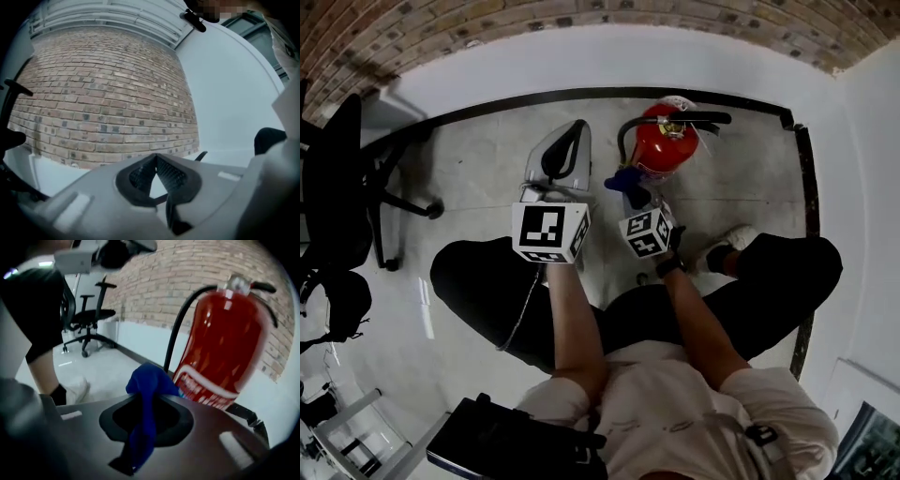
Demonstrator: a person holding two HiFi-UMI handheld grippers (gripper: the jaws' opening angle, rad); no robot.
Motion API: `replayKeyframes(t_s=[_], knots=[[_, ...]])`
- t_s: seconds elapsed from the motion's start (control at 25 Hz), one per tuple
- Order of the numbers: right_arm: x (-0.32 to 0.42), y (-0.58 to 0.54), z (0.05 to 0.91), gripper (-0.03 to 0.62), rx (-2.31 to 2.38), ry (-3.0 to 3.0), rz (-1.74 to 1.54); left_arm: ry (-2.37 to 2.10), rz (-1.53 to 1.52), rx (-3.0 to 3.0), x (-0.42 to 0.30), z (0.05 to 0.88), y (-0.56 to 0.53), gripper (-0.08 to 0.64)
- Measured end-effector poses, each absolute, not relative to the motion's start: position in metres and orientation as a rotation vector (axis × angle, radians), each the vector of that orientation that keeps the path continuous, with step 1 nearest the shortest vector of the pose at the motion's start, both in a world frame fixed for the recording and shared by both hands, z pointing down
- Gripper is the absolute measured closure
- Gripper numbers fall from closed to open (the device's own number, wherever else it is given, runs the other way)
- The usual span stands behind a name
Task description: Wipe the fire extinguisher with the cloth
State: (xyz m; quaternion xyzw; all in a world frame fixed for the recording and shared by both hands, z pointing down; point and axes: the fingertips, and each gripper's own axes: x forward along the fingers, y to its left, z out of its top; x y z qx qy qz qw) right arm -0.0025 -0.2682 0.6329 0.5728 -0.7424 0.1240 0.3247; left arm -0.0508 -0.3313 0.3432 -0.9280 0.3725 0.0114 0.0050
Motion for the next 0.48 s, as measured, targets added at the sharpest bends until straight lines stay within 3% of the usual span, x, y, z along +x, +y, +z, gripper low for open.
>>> replayKeyframes(t_s=[0.24,0.48], knots=[[0.026,-0.257,0.445,0.531,1.924,-2.018,-0.051,1.110,0.104,-2.893,-0.040,0.314,-0.327,0.560],[0.083,-0.283,0.418,0.531,2.046,-1.791,-0.006,1.075,0.156,-2.887,-0.036,0.302,-0.324,0.560]])
